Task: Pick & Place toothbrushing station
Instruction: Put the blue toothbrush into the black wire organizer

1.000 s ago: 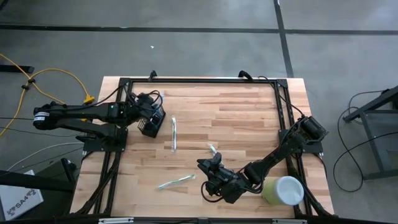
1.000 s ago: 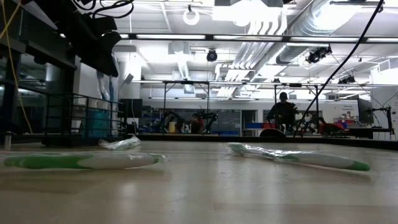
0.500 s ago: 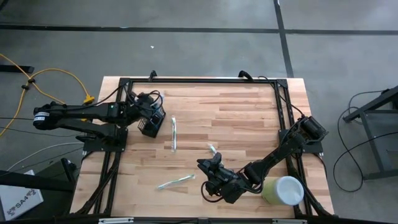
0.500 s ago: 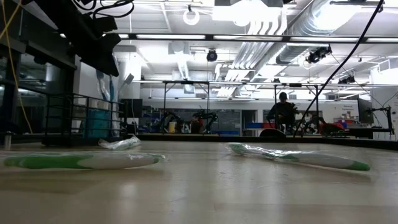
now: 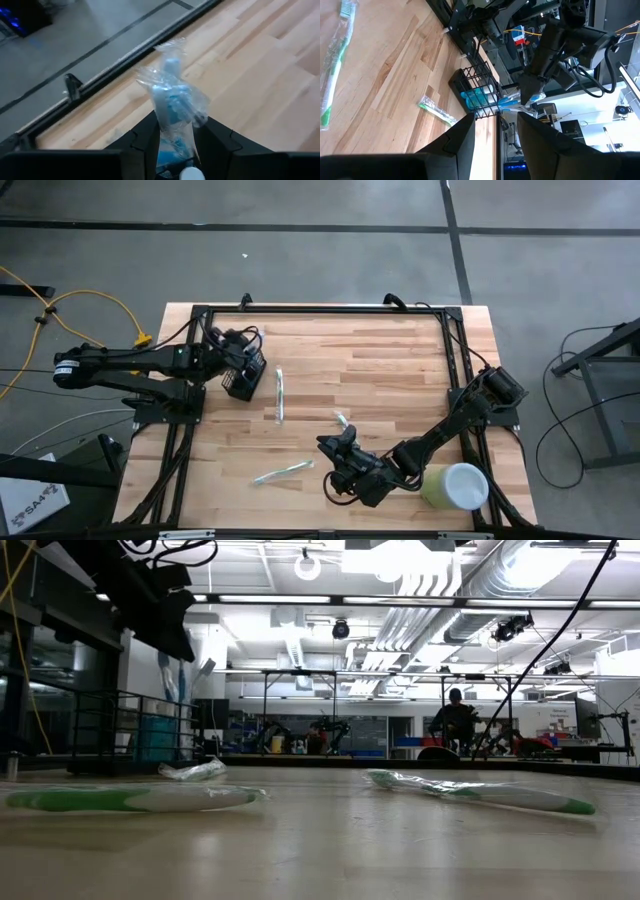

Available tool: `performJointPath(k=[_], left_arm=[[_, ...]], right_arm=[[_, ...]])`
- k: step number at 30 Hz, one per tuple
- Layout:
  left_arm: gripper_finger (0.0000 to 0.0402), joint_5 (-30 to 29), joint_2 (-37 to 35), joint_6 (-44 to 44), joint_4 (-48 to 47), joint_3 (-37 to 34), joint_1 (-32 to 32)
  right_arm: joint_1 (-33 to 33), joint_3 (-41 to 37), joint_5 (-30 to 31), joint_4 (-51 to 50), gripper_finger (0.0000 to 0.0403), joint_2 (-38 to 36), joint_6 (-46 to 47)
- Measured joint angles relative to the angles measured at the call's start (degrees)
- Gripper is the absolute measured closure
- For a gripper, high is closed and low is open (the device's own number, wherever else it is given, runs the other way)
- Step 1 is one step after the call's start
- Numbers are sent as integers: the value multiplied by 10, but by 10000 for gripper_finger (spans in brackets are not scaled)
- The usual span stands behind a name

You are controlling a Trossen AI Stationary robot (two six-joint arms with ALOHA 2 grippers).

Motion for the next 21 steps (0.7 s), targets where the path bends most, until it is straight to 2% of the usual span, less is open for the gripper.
performJointPath(k=[12, 17, 21], left_arm=[[290, 21, 0, 10, -15, 0, 7], [291, 47, 0, 10, -13, 0, 16], [291, 53, 0, 15, -13, 0, 17]], right_arm=[[0, 0, 0, 0, 265, 0, 0], [0, 0, 0, 0, 265, 0, 1], [-2, 0, 0, 0, 265, 0, 31]])
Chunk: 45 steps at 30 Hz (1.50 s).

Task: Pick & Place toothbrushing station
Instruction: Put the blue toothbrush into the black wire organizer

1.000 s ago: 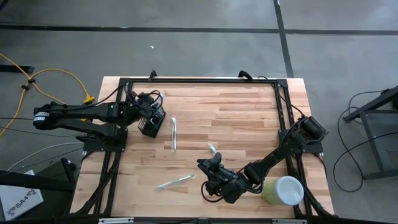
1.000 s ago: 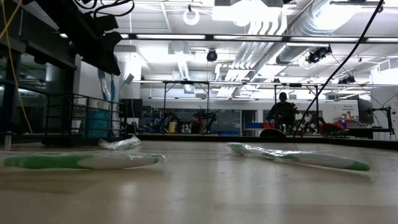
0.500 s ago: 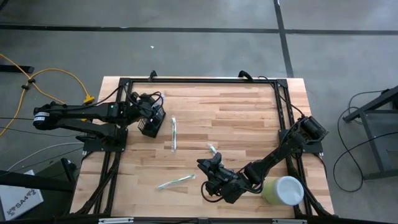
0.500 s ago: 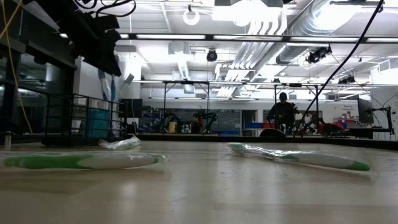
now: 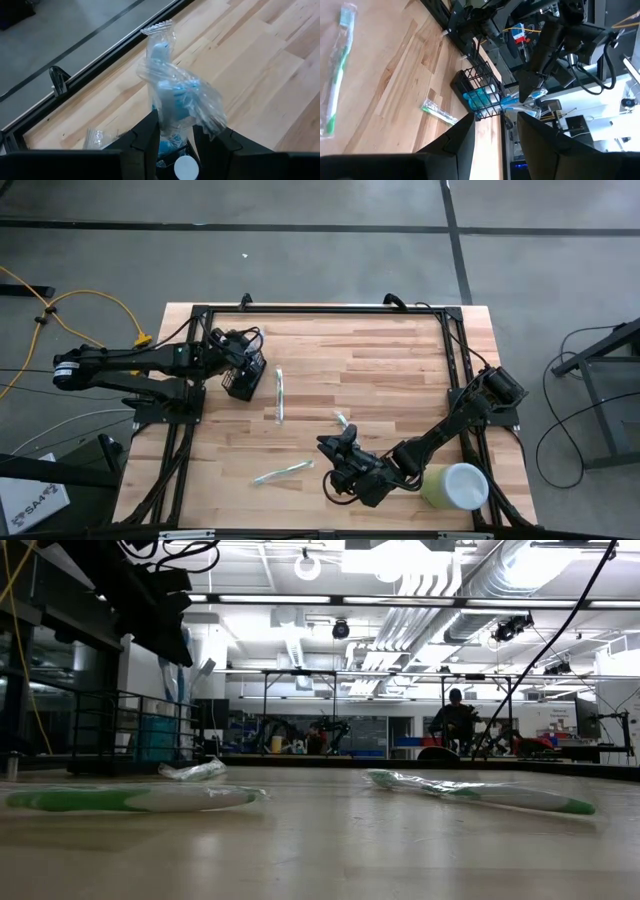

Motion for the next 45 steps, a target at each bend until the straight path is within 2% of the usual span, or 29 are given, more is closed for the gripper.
performJointPath(k=[8, 17, 25, 36, 40, 45], left_arm=[[305, 1, 0, -1, 0, 0, 0], [390, 1, 0, -9, 0, 0, 0], [390, 22, 4, -11, -3, 1, 2], [390, 26, 59, -24, -7, 1, 6], [374, 27, 53, -16, 3, 1, 6], [334, 26, 39, -4, 14, 1, 6]], right_arm=[[0, 0, 0, 0, 265, 0, 13], [0, 0, 0, 0, 265, 0, 13], [0, 0, 0, 0, 265, 0, 13], [0, 0, -4, 0, 265, 0, 13], [0, 0, -7, 0, 265, 0, 13], [0, 0, -12, 0, 265, 0, 13]])
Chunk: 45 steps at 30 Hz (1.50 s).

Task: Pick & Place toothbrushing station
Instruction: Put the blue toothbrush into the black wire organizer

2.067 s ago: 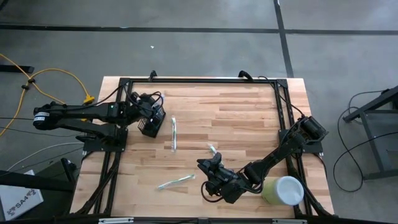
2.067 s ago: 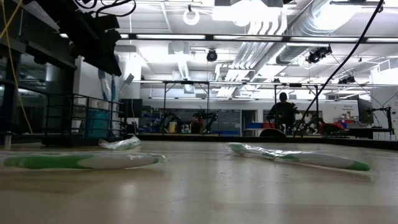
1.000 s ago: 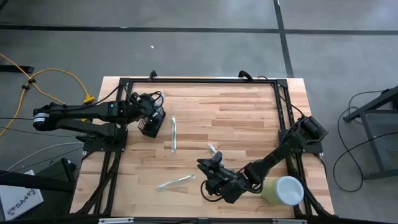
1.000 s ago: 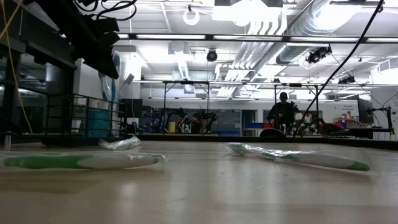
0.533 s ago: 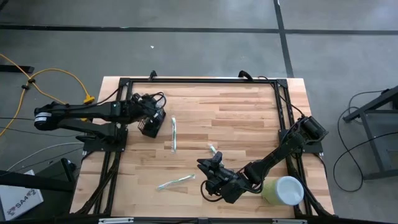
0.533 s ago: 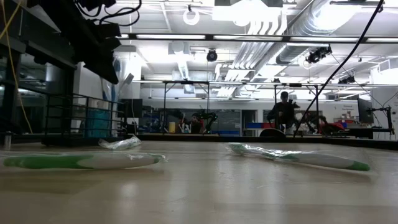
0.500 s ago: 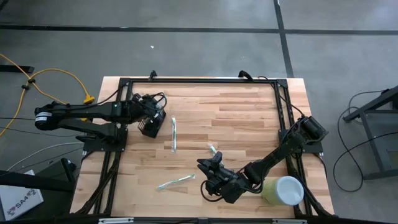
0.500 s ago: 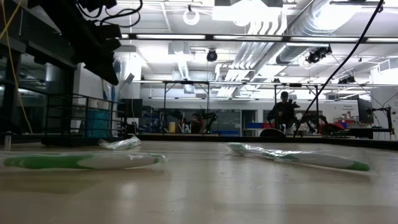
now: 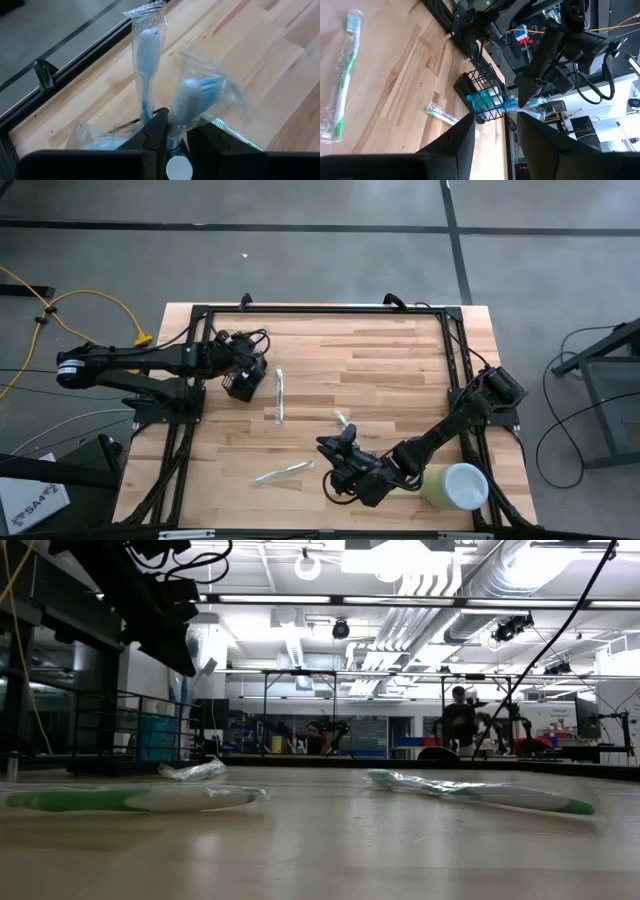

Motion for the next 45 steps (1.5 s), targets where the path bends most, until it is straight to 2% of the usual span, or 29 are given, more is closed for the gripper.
performJointPath(k=[9, 19, 35, 45], left_arm=[[288, -3, 0, -1, -8, 0, 0], [284, -4, -1, -16, -19, 0, -1], [356, -1, -32, -34, -43, 0, -6], [359, 19, -35, -41, -64, 0, -6]], right_arm=[[0, 0, -1, 0, 265, 0, 1], [0, 0, -1, 0, 265, 0, 1], [0, 0, -2, 0, 265, 0, 1], [0, 0, -3, 0, 265, 0, 1]])
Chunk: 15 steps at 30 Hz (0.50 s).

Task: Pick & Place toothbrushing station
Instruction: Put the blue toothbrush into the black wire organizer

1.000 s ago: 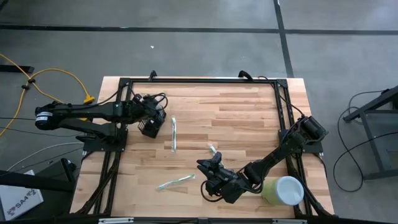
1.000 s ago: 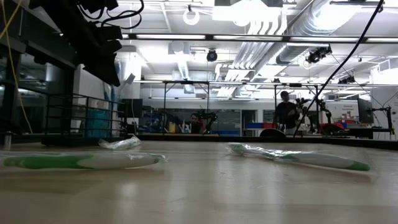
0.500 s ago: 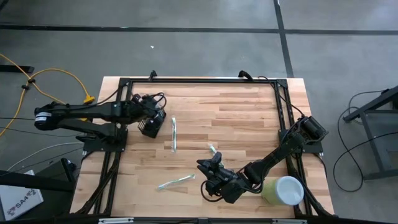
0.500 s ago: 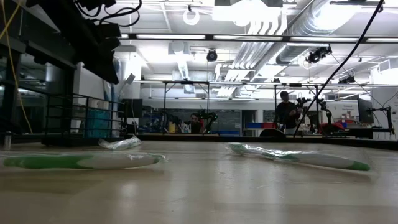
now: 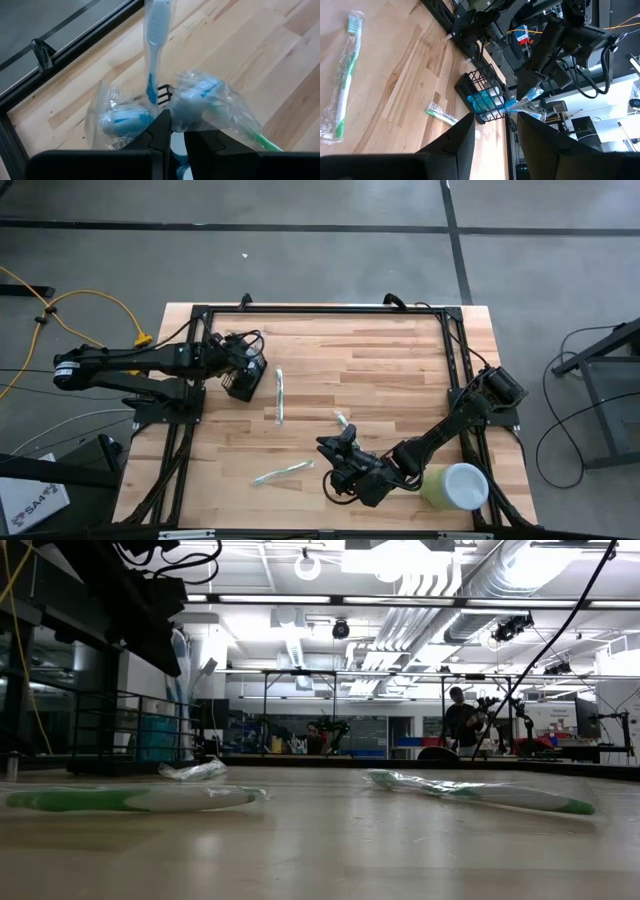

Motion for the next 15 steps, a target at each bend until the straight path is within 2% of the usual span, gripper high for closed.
performJointPath(k=[8, 15], left_arm=[[338, 17, 0, -2, 0, 0, 0], [336, 21, 0, 0, 0, 0, -17]], right_arm=[[0, 0, 0, 0, 265, 0, 0], [0, 0, 0, 0, 265, 0, 0]])
